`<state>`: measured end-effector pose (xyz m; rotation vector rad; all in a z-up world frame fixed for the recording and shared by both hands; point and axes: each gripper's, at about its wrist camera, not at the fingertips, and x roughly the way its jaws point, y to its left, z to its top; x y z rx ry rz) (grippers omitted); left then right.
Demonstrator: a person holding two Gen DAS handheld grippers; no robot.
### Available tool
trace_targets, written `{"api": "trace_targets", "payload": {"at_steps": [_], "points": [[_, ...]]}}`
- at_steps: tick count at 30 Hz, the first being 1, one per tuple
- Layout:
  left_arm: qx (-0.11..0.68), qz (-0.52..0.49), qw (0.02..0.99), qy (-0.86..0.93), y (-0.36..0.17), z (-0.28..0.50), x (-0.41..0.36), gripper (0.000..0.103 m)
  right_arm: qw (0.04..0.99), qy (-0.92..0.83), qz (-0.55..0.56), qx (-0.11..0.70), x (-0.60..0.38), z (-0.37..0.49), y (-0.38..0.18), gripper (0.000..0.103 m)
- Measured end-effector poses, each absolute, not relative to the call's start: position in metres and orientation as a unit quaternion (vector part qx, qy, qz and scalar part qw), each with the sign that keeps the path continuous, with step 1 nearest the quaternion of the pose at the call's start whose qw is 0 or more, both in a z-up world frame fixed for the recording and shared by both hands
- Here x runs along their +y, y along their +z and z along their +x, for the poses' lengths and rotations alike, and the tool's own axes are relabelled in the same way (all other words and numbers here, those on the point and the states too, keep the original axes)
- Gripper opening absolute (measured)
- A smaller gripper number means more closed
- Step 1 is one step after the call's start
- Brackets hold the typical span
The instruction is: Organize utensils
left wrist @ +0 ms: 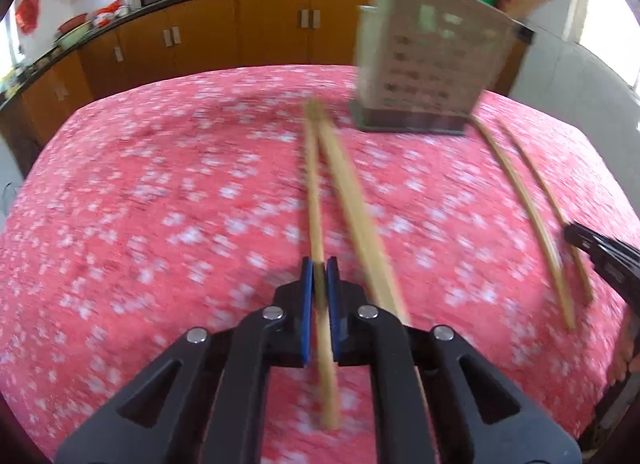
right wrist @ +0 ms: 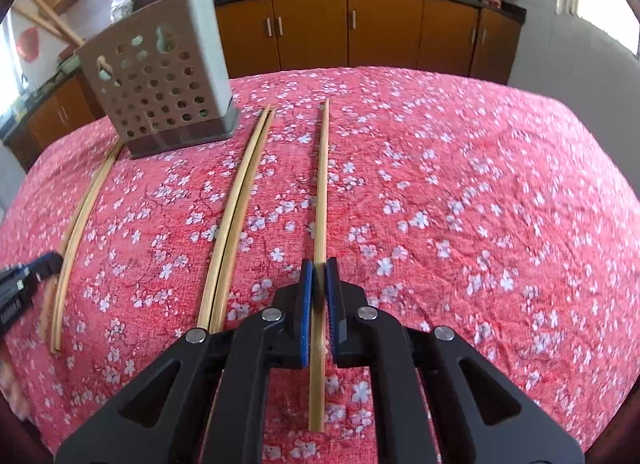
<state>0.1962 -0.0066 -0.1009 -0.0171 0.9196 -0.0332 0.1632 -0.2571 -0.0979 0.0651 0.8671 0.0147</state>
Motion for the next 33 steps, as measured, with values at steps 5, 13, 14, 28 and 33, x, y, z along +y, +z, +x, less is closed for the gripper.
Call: {"api": "trace_targets", "payload": {"at_steps": [5,13,14,28,33], "points": [[0.443,-0.016,0.895,0.041,-0.101,0.214,0.044,0.009,0.907,-0.019,0.04,0.419,-0.274,0.181,-0.095,0.008],[0.435,-0.024,0.899,0.051,-0.1,0.216,0.079,0.013,0.906,-0.035,0.044,0.42,-0.286,0.197,-0.095,0.008],[0.432,-0.02,0.9,0.053,-0.101,0.216,0.078,0.013,0.907,-0.035,0.041,0.417,-0.286,0.197,-0.096,0.008],[0.431,-0.032,0.901,0.049,-0.101,0.215,0.079,0.013,0.912,-0.037,0.022,0.408,-0.28,0.195,-0.097,0.008],[0.431,-0.032,0.901,0.049,-0.101,0.215,0.079,0.013,0.912,-0.037,0.023,0.408,-0.281,0.195,-0.097,0.008]]}}
